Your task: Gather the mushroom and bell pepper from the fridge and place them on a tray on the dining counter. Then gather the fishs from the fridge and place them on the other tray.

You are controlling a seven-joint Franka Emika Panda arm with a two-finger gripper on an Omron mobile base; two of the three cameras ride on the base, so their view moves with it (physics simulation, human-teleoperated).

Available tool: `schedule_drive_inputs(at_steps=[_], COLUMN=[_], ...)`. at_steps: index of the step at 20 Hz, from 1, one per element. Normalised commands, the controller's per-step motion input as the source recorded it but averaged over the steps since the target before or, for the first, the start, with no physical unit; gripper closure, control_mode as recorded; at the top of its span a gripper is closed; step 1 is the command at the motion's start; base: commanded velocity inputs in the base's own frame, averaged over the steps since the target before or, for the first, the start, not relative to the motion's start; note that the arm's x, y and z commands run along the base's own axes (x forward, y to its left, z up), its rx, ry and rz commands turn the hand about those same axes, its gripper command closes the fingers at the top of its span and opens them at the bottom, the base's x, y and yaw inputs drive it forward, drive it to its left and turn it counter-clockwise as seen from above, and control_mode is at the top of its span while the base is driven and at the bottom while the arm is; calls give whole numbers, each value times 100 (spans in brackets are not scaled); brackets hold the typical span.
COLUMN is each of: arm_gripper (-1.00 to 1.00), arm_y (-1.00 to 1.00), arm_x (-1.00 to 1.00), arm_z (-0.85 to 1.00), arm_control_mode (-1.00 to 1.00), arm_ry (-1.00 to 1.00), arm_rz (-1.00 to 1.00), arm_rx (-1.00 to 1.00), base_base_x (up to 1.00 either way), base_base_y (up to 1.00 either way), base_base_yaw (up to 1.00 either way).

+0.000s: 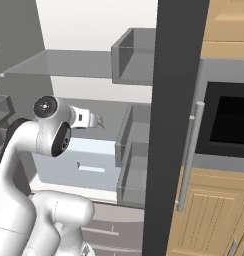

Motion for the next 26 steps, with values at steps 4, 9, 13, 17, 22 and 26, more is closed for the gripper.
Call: schedule_drive_inputs(at_steps=[4, 9, 13, 17, 22, 26], arm_gripper=[-100, -100, -100, -100, -100, -100], arm_y=[0, 0, 0, 0, 0, 0], arm_x=[48, 41, 31, 36, 21, 8], arm_z=[-11, -28, -25, -12, -18, -18], arm_control_mode=[-100, -100, -100, -100, -100, -100], arm_ry=[3, 0, 0, 5, 1, 0], arm_rz=[0, 0, 0, 0, 0, 0], arm_rx=[0, 0, 0, 0, 0, 0], base_base_x=[0, 0, 0, 0, 0, 0], base_base_y=[0, 0, 0, 0, 0, 0], base_base_yaw=[0, 0, 0, 0, 0, 0])
